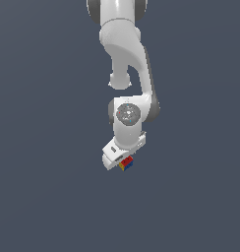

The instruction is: Pick up the object and move it to a goal position.

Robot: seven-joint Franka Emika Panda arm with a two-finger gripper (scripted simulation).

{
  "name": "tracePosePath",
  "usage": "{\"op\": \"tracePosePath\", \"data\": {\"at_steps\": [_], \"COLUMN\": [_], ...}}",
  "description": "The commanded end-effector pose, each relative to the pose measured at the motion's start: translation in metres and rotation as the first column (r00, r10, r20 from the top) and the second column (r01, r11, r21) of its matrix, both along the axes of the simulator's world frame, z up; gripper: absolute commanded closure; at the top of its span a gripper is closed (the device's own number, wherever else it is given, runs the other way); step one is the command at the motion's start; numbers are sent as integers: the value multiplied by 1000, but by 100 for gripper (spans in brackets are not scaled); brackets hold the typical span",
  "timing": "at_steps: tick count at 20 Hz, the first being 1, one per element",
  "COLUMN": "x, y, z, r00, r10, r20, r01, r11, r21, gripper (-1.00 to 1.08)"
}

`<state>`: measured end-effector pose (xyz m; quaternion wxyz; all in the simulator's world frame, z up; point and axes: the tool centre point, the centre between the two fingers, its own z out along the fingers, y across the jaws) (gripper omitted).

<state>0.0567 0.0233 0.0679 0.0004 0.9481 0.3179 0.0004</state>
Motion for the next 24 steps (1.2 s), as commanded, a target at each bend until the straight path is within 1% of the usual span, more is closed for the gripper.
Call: {"op": "tracePosePath", "data": {"at_steps": [1, 5, 10, 11, 24], "x": [-1, -1, 0, 0, 1], "y": [0, 0, 0, 0, -3], "z": [-14, -31, -35, -35, -32], "r00": [1000, 1000, 1000, 1000, 1000], "r10": [2, 3, 3, 3, 3], "r20": [-1, -1, -1, -1, -2], "r01": [-2, -3, -3, -3, -3], "r11": [1000, 1000, 1000, 1000, 1000], "r21": [0, 0, 0, 0, 0], "gripper": [-92, -92, -92, 108, 108]}}
